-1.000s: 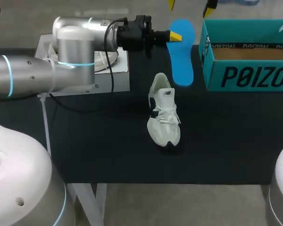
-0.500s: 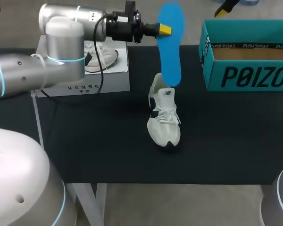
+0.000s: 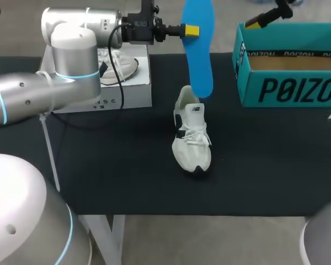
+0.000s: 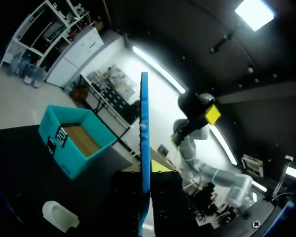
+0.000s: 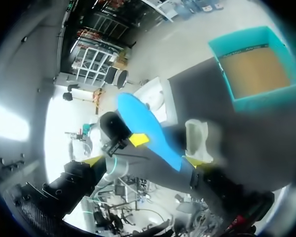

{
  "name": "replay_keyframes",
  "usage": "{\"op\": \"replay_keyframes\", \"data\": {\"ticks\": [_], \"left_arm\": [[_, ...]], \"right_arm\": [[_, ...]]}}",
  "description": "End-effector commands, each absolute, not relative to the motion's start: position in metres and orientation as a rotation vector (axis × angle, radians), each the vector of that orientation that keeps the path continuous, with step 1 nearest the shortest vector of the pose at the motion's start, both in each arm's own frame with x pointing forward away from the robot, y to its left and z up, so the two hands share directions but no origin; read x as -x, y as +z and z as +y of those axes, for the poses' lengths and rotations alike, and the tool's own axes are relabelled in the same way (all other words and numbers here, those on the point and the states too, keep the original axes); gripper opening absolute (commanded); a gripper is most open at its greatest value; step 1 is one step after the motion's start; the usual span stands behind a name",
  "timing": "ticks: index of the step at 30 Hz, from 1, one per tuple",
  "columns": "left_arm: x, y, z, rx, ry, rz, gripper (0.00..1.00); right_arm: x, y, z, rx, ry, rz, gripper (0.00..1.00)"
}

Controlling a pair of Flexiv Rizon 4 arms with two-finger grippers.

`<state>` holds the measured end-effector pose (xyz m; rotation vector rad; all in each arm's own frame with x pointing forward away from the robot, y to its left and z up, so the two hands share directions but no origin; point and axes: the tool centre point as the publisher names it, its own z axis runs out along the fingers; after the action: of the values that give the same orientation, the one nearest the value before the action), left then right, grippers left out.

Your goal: Take the shoe out of the shoebox, open the shoe tongue, remove and reinsert the insole, then place the shoe into the shoebox

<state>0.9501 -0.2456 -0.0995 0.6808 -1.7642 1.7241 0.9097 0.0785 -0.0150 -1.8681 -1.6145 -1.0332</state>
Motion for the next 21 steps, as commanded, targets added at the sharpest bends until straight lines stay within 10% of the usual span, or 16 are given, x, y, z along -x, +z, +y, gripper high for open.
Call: {"op": "replay_keyframes", "data": {"ticks": [1, 21], "left_arm": [[-0.949, -0.100, -0.246, -0.684, 1.727, -1.764, 0.00], [-0.940, -0.079, -0.238, -0.009, 2.184, -2.566, 0.00]], "right_arm": [[-0.906, -0.018, 0.074, 1.199, -1.532, -1.195, 1.00], [-0.904, -0.023, 0.079, 1.148, -1.497, -1.132, 1.00]]}}
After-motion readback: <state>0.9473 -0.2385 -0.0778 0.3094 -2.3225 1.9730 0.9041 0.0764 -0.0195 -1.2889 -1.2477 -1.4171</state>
